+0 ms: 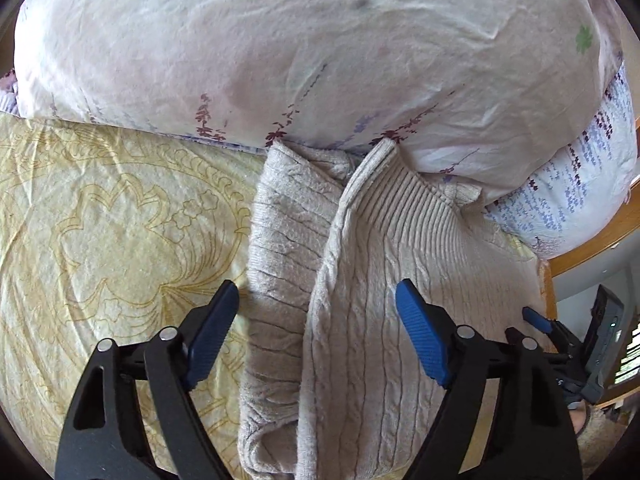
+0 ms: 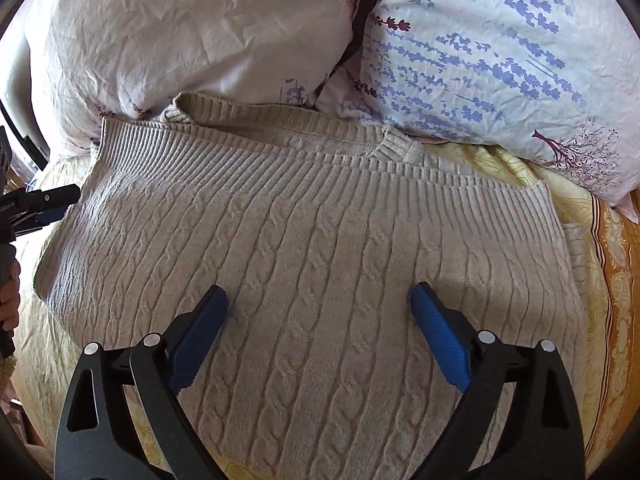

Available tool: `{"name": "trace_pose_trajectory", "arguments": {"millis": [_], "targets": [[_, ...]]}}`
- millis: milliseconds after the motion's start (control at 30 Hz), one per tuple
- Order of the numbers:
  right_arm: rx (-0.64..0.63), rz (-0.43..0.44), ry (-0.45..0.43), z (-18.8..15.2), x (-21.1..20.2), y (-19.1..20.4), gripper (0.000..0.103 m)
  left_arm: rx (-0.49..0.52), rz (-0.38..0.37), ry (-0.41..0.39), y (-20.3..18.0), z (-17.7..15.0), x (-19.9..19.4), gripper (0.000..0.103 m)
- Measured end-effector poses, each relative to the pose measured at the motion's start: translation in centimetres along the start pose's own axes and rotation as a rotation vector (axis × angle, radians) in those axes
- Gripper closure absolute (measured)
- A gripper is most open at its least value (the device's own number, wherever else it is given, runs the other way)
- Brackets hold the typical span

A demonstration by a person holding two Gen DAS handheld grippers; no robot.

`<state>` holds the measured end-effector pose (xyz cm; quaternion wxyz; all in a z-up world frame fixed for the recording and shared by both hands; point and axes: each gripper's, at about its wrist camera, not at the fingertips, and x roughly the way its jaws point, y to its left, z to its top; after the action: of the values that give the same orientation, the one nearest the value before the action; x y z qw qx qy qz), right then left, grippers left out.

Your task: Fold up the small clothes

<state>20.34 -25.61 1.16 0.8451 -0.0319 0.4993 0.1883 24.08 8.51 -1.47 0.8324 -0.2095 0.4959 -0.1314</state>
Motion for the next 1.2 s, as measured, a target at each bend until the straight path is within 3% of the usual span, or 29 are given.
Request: {"name": "trace_pose_trajectory", "arguments": {"millis": [133,200,500,667,867,1067,1200], "targets": [[-0.024,-0.018,-0.009,-0.1,0.1,0.2,0.005,-0.064,-0.073,0.003,1.6,0.5,-0.4,0.037],[-0.032,-0.024,-0.016,-0.1,0.3,0.3,0.004,-0.088,-0.1,0.009,2.3,0.2,-0.7,0.048],[-0.036,-0.025,-0.024,0.0,0.2,0.2,0.001,-0.092,-0.117,0.046,1.5,-0.6,0.1,0.074],[-0.037,-0.022,-0.026,0.0,0.0,0.1,0.001,-0.136,-0.186,0.031,0.6,-0.3,-0.1,0.079],[-0.035,-0.021,-0.034,0.0,0.2,0.1,0.001,-0.095,-0.292,-0.007,-4.0,0.3,-1.5,0.08],[-0.03,-0.008,-0.034,-0.2,-0.1,0.0,0.001,-0.092,-0.451,-0.022,-8.9,0.8,-1.7,0.08],[0.016,0.12,-0.043,-0.3,-1.5,-1.7,0.001,-0.066,-0.539,0.026,-12.9,0.6,-0.3,0.081]]}}
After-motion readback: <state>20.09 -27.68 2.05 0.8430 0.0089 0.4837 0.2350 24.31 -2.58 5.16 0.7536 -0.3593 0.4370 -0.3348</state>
